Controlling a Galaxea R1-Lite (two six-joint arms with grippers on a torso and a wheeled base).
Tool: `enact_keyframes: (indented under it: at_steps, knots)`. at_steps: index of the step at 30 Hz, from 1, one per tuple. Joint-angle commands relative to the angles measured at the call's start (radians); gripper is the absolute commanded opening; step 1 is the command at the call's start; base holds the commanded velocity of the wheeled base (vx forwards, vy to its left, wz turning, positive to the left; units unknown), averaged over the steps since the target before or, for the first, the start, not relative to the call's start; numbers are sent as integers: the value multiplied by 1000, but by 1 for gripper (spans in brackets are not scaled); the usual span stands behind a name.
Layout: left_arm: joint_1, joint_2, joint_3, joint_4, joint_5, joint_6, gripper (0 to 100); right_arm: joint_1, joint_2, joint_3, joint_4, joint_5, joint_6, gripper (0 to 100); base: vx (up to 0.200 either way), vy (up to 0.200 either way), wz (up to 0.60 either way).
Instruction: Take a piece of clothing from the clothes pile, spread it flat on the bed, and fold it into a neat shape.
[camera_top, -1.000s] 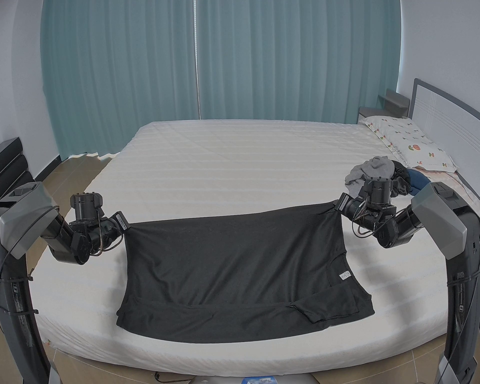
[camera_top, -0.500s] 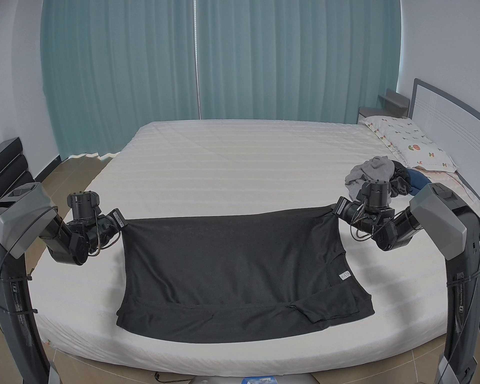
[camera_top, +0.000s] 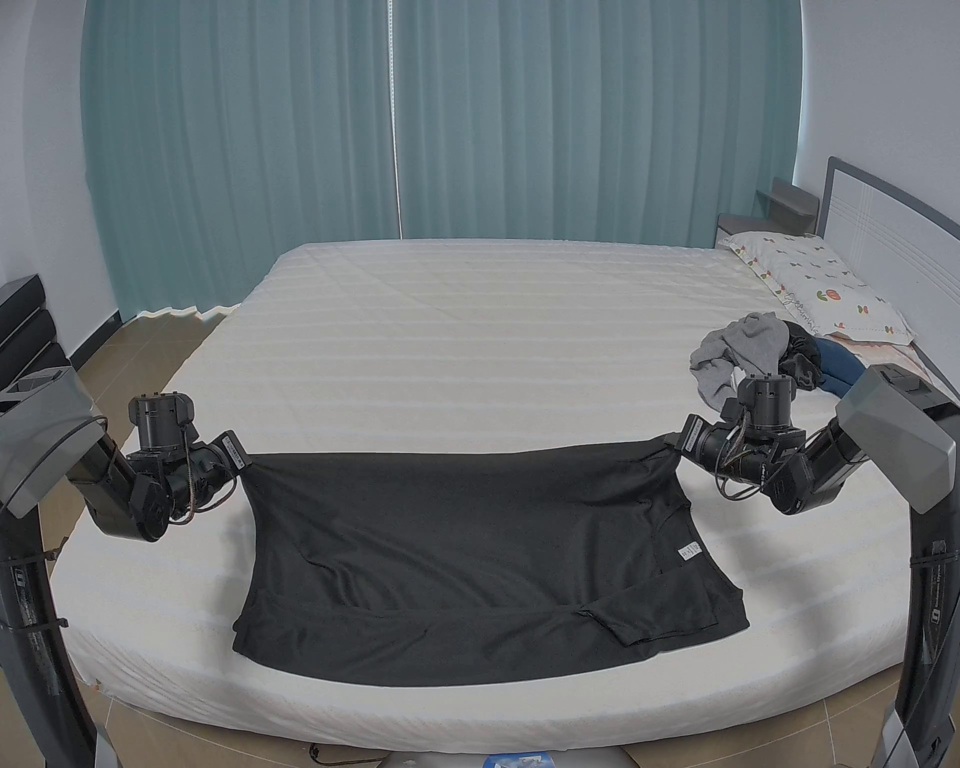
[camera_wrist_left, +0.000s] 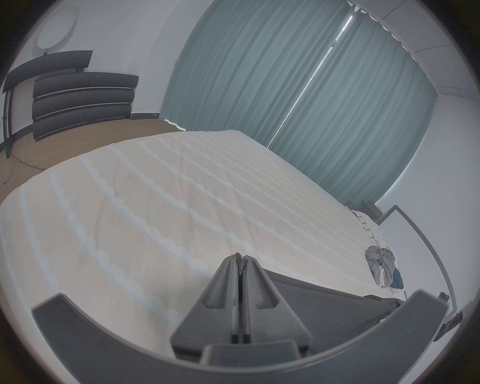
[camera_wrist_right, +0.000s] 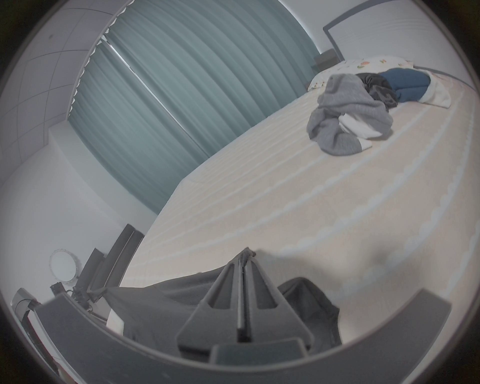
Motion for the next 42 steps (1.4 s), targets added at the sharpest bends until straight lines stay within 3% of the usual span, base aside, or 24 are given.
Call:
enact_keyframes:
  at_steps: [1,12,19,31,42]
  knots:
    - [1,-35,68,-1,-2,37,0,-11,-60,72,2,20,-5,0,0,0,0]
    - [0,-63,234,-53,-14,115,0,-20,-138,274,-1,94,-33,0,0,0,0]
    - [-3,-69,336,-91,-16,176,0,-44,-146,371,0,121,-110,0,0,0,0]
    - [-20,-52,433,-94,-19,215,0,-49,-77,429,-1,123,-185,0,0,0,0]
    - [-41,-21,458,-94,-21,218,0,-49,-49,429,-1,124,-191,0,0,0,0]
